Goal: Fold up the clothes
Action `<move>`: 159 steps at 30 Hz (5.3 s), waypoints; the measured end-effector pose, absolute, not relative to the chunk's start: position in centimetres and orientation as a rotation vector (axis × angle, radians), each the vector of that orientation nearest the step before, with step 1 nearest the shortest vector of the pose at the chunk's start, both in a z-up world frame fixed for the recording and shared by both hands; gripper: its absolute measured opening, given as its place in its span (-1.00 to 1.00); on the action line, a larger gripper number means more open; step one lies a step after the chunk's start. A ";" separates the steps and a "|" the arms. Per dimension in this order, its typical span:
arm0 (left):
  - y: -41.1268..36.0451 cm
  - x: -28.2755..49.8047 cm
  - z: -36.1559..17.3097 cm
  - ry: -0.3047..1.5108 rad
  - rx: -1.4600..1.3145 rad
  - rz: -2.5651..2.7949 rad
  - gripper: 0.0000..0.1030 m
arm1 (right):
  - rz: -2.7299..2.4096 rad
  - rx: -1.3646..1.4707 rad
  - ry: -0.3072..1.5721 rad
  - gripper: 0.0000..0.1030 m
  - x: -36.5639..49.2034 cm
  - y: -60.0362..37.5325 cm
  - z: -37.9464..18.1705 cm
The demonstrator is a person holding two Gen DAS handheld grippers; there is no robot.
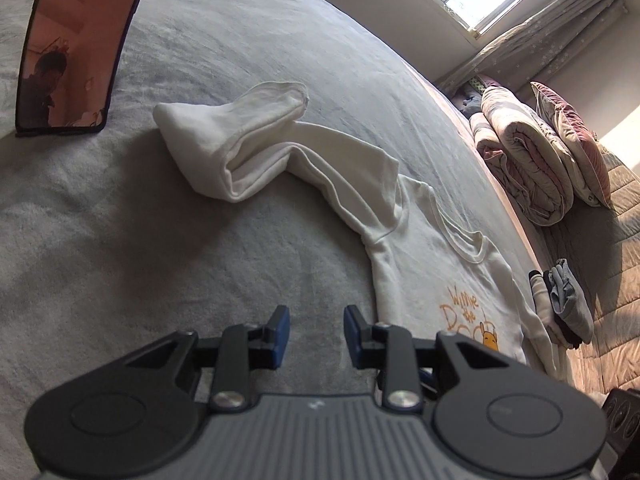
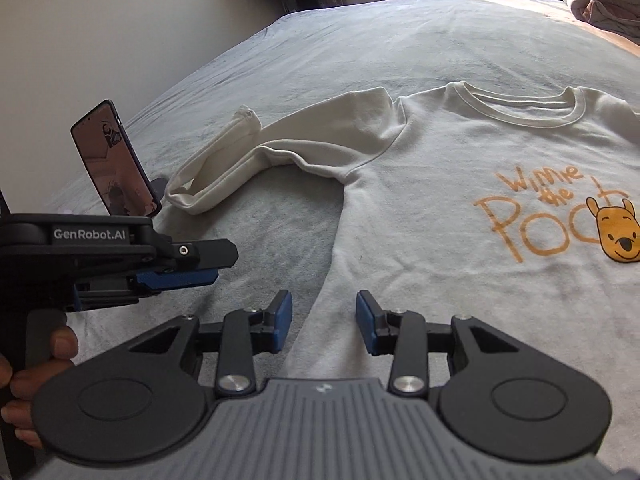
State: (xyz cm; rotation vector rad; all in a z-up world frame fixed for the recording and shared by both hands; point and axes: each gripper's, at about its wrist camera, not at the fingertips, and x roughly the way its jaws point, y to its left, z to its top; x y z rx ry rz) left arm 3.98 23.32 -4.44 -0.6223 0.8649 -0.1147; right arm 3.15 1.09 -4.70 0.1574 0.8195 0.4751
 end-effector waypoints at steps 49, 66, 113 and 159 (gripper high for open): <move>21.7 12.6 -7.4 0.845 -0.753 -0.193 -0.99 | 0.719 0.414 0.900 -0.69 3.2 -0.4 -4.7; 20.7 13.6 -9.5 0.833 -0.874 -0.292 -0.61 | 0.523 -0.020 0.778 -0.95 -0.2 2.0 -6.0; 17.2 8.0 -1.5 0.858 -0.525 -0.216 -0.77 | 0.708 0.289 0.988 -0.25 -4.1 -5.9 -1.6; -8.6 30.5 -3.7 0.831 0.045 -0.462 -0.12 | 0.348 -0.140 0.828 -0.02 17.4 -40.7 -3.3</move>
